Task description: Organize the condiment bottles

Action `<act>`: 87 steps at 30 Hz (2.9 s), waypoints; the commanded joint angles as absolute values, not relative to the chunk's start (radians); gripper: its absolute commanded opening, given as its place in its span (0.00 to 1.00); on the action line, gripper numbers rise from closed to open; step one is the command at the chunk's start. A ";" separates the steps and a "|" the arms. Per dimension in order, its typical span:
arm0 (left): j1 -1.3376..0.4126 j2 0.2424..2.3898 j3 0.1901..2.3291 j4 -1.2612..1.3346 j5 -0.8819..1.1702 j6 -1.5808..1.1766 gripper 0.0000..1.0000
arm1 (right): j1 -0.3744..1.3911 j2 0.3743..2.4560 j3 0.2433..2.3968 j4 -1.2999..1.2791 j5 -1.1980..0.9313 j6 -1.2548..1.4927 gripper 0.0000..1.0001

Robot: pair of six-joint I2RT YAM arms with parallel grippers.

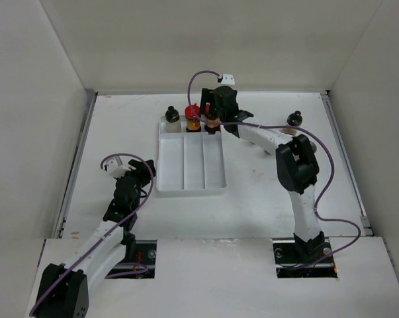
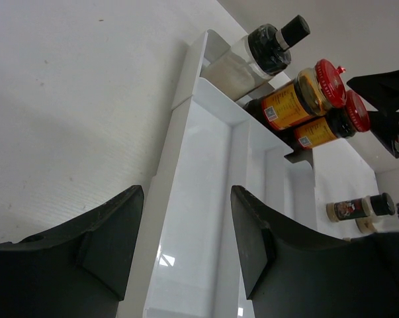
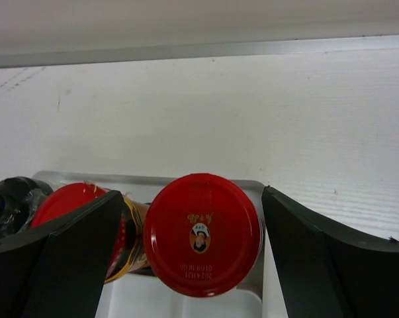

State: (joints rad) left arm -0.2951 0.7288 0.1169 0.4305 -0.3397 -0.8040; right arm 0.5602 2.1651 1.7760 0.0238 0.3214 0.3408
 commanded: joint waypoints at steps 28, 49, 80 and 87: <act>-0.329 0.758 0.114 0.503 -0.340 -0.815 0.54 | 0.122 1.112 0.730 -0.046 0.671 0.465 1.00; -0.321 0.750 0.109 0.499 -0.348 -0.813 0.54 | 0.030 1.238 0.718 0.107 0.598 0.529 0.57; -0.275 0.667 0.089 0.456 -0.362 -0.831 0.54 | 0.923 1.823 1.498 0.232 0.437 0.268 0.50; -0.214 0.649 0.072 0.428 -0.345 -0.891 0.54 | 0.933 2.035 1.669 0.225 0.394 0.293 0.50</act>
